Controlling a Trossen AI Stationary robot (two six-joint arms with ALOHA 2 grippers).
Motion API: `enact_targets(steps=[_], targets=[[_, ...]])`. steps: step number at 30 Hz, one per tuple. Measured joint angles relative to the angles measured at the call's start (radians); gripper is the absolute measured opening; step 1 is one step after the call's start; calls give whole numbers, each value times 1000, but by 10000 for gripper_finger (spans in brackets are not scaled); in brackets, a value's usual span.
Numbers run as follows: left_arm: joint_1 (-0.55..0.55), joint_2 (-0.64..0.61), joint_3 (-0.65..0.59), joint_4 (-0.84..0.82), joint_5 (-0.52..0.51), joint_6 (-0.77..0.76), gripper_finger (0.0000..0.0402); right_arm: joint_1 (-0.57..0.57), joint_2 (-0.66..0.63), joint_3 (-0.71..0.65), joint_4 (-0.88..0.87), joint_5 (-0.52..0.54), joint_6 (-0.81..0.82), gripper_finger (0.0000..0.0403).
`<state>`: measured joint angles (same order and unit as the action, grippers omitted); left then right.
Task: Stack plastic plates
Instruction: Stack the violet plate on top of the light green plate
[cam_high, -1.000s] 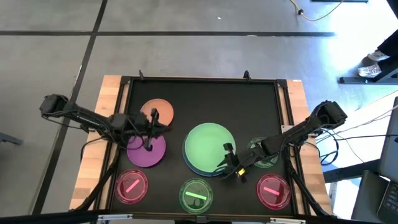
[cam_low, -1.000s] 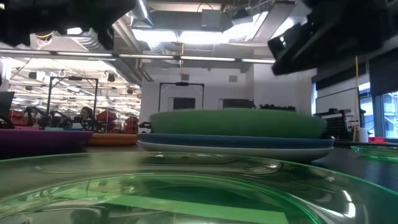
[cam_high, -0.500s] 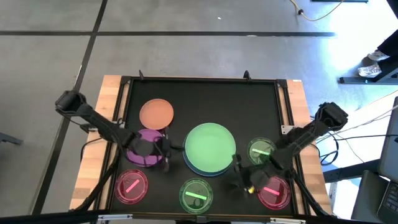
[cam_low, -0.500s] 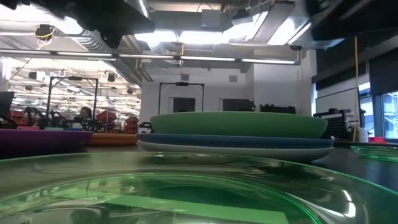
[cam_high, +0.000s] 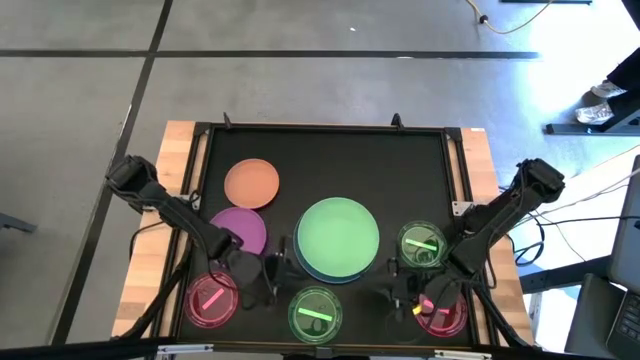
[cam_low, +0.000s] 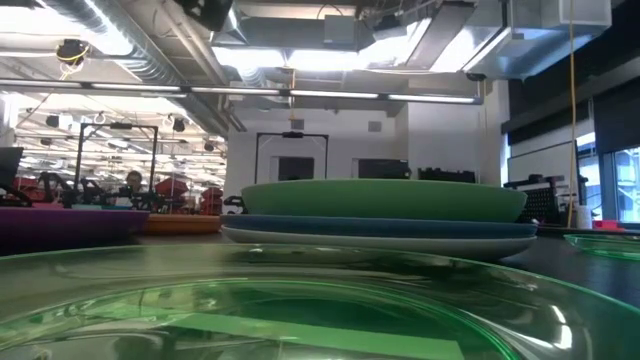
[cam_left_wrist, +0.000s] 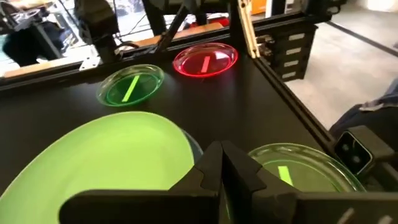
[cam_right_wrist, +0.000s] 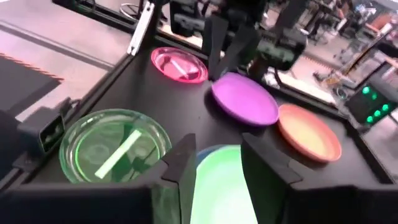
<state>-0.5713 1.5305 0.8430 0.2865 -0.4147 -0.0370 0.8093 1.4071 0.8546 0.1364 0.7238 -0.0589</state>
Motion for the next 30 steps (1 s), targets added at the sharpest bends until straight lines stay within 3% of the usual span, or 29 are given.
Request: enact_targets(steps=[6, 12, 19, 22, 30], targets=[[5, 1, 29, -76, 13, -132, 3, 2, 0, 85, -15, -17, -92, 117], [1, -5, 109, -421, -4, -381, 35, 41, 4, 123, -6, -84, -43, 117], [-8, -6, 210, -831, 27, -646, 102, 69, 30, 121, -11, -80, -44, 117], [-30, -6, 203, -887, 90, -741, 115, 64, 38, 121, -17, -77, -44, 117], [-112, -6, 129, -966, 84, -949, 114, 34, 44, 120, -51, -69, -17, 117]])
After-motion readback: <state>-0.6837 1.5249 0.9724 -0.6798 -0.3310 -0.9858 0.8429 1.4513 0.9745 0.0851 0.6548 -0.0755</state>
